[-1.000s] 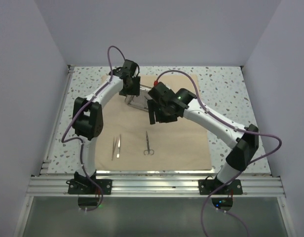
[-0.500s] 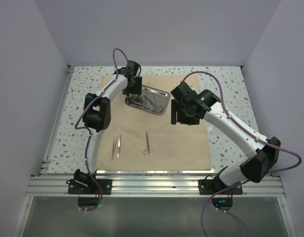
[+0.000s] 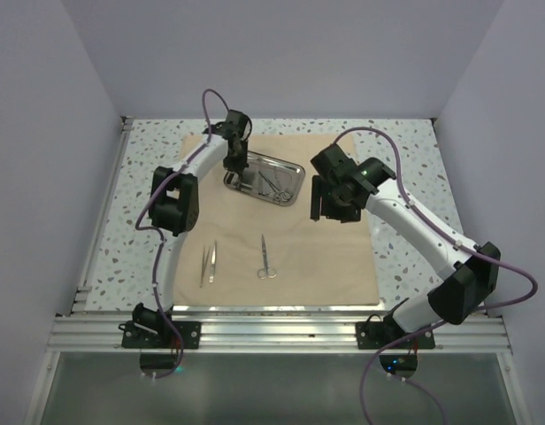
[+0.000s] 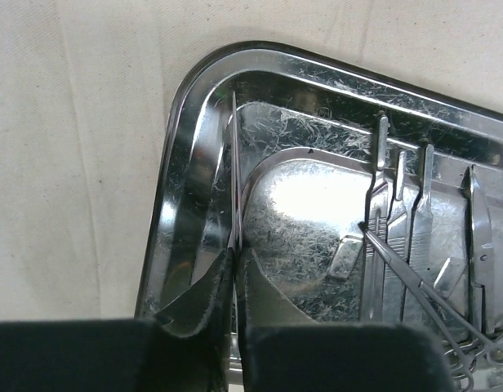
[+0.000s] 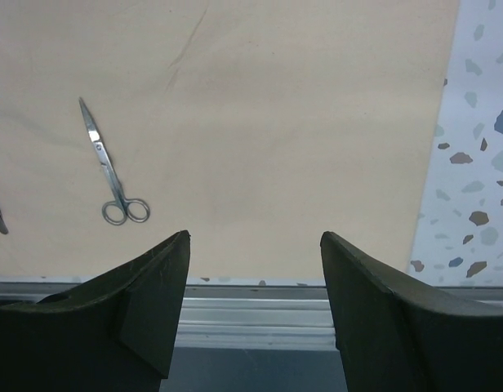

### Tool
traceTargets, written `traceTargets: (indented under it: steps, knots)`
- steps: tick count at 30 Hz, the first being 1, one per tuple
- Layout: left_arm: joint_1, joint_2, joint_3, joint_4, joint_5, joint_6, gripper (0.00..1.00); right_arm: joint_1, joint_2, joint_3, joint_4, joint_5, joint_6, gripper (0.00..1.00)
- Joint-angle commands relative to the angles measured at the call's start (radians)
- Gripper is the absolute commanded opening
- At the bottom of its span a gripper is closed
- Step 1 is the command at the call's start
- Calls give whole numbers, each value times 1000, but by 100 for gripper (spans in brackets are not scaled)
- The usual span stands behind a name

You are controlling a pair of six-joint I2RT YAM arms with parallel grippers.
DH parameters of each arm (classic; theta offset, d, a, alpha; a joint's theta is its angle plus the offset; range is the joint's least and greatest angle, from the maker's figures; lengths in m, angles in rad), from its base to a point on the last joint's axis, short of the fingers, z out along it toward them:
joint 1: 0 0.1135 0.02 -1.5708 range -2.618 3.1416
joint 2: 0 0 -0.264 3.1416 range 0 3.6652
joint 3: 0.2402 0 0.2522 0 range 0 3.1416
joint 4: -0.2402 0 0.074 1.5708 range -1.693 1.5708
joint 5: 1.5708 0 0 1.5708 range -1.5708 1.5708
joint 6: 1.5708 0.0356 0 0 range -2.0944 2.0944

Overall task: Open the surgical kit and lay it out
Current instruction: Pick up the medical item from the container, then place the medical item in the surgical kit.

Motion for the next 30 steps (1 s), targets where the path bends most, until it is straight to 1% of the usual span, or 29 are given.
traceTargets:
  steps: [1,2,5,8,9,11,12,13,15,16,17,18,19,20,21,22,23,24,25,26,27,28,30]
  knots:
    - [10,17,-16,-39,-2,8,3,-9,9,30,24,-22,-15,69]
    - [10,9,-16,-43,-4,8,0,-11,17,30,30,-25,-20,69]
    - [11,-47,-14,-50,-5,10,0,-12,31,39,39,-39,-34,69]
    - [10,-145,-19,-59,-8,0,0,-12,54,61,50,-45,-49,68]
    - [10,-203,-28,-63,-5,-4,0,-12,63,67,58,-48,-52,68]
    - [8,-274,-97,-66,1,-18,0,-12,95,96,67,-51,-69,68]
    - [7,-358,-138,-54,-2,-23,0,-15,110,123,70,-56,-75,68]
    - [4,-406,-246,-40,-2,-33,0,-14,142,137,73,-54,-81,68]
    - [1,-500,-370,-13,-2,-50,0,-18,178,172,85,-57,-101,68]
    - [-4,-587,-489,9,9,-67,0,-21,225,218,87,-60,-107,68]
    - [-7,-628,-545,15,15,-76,0,-23,250,246,94,-60,-120,68]
    - [-10,-705,-600,24,21,-85,0,-24,283,310,98,-60,-126,67]
    - [-18,-741,-701,29,26,-102,0,-29,348,349,99,-60,-130,67]
    - [-22,-777,-749,32,26,-112,0,-30,389,393,104,-65,-147,66]
    - [-28,-846,-848,47,30,-121,0,-32,428,494,105,-65,-158,66]
    - [-30,-880,-893,55,36,-141,0,-34,466,549,104,-63,-167,66]
    - [-33,-908,-937,61,41,-150,0,-35,556,608,104,-66,-181,66]
    - [-33,-954,-977,65,45,-161,0,-38,598,722,104,-66,-187,66]
    - [-35,-974,-1048,67,52,-180,0,-38,648,779,102,-74,-193,66]
    - [-38,-992,-1082,72,52,-188,0,-38,728,833,99,-83,-202,66]
    - [-39,-1026,-1112,82,73,-197,0,-40,770,919,101,-85,-206,66]
    - [-44,-1041,-1167,87,82,-208,9,-38,800,947,104,-89,-210,66]
    - [-45,-1081,-1229,92,75,-217,24,-41,866,970,134,-102,-209,66]
